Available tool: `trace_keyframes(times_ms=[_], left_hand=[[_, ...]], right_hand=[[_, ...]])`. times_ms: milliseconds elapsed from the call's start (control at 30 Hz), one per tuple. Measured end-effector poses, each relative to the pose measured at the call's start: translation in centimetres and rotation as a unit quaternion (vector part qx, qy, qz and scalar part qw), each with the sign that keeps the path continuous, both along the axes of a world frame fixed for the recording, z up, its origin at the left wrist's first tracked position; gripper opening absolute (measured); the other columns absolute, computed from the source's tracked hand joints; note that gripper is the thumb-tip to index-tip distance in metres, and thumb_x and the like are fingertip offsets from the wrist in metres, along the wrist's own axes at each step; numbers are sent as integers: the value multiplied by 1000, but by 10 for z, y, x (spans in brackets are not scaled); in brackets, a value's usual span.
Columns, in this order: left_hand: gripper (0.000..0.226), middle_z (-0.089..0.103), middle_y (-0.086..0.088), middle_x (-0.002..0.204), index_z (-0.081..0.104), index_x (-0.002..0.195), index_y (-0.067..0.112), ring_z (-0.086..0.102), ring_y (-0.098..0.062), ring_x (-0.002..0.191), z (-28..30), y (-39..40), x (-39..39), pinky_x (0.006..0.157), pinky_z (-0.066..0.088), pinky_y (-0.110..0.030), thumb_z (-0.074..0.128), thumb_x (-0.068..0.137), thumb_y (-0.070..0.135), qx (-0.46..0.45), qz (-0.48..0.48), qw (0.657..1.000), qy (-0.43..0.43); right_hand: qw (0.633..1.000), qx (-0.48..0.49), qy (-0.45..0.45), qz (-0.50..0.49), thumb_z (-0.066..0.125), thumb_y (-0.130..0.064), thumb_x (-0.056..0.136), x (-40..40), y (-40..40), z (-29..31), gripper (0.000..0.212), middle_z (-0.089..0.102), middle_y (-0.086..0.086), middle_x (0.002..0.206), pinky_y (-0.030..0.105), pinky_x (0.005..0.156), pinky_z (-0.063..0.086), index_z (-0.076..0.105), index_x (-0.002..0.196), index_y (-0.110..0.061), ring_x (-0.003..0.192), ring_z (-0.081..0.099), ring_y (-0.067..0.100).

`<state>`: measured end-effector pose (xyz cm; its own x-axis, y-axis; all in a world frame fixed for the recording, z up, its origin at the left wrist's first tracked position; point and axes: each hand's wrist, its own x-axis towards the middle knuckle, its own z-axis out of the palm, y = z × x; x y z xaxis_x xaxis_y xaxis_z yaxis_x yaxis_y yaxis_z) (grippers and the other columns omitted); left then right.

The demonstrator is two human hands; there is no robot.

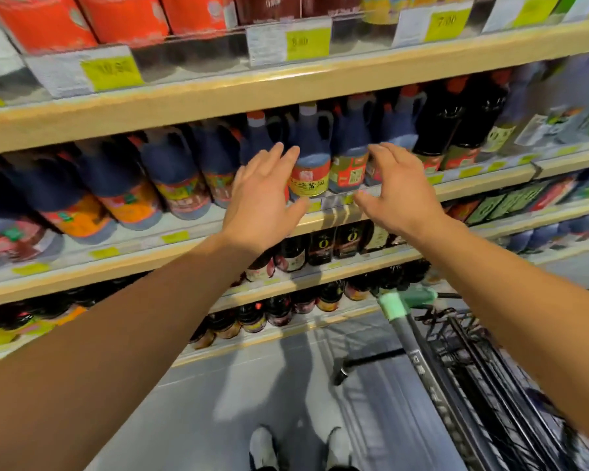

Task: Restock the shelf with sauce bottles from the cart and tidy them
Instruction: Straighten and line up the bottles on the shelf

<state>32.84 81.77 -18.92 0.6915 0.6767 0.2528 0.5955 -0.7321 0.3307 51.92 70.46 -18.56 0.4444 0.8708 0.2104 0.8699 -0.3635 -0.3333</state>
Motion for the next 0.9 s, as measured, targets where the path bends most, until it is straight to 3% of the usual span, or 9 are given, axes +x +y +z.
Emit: trace_keyframes(times_ms=[133, 233, 367, 500, 633, 733, 900], left_hand=[[69, 27, -6, 156, 25, 150, 24, 22, -28, 143, -14, 24, 7, 117, 20, -49, 54, 90, 44, 38, 28, 999, -21], [66, 42, -8, 144, 32, 147, 19, 36, -31, 131, -18, 28, 27, 111, 28, -46, 51, 88, 43, 95, 35, 994, -28], [63, 49, -7, 133, 37, 143, 18, 42, -33, 119, -11, 20, 64, 101, 31, -45, 55, 87, 40, 155, 55, 986, -38], [50, 54, -11, 125, 42, 135, 19, 46, -36, 114, 5, 20, 89, 93, 34, -45, 51, 91, 40, 170, 122, 978, -11], [33, 60, -15, 111, 52, 118, 15, 53, -40, 105, 12, 25, 104, 82, 39, -42, 48, 94, 37, 168, 132, 977, 3], [29, 61, -19, 106, 55, 109, 10, 55, -41, 100, 7, 26, 114, 78, 40, -42, 48, 94, 33, 130, 138, 982, -20], [40, 52, -22, 129, 47, 129, 5, 47, -39, 115, -4, 27, 119, 84, 40, -40, 49, 96, 27, 83, 140, 986, -38]], right_hand=[[999, 32, -20, 17, 63, -37, 85, 22, 26, -12, 73, 34, 11, 151, 38, 117, 23, 34, 147, -10, 140, 28, 30], [997, 61, -38, 25, 65, -34, 85, 35, 42, -17, 71, 38, 14, 147, 39, 117, 24, 36, 145, -8, 139, 30, 31], [982, 109, -149, 27, 61, -36, 79, 53, 59, -18, 61, 54, 20, 118, 46, 101, 38, 49, 128, -2, 112, 48, 41], [970, 98, -221, -17, 58, -42, 85, 62, 71, -7, 48, 56, 21, 111, 47, 93, 36, 54, 115, -5, 105, 49, 39], [975, 61, -210, -42, 53, -43, 91, 62, 87, 10, 42, 62, 22, 110, 43, 89, 40, 60, 110, -7, 106, 55, 39], [983, 32, -176, -36, 48, -43, 93, 67, 101, 13, 42, 60, 16, 122, 38, 85, 44, 57, 122, -14, 113, 56, 36], [990, 62, -124, -19, 46, -39, 96, 70, 111, 5, 39, 58, 15, 125, 38, 81, 45, 49, 127, -16, 114, 54, 36]])
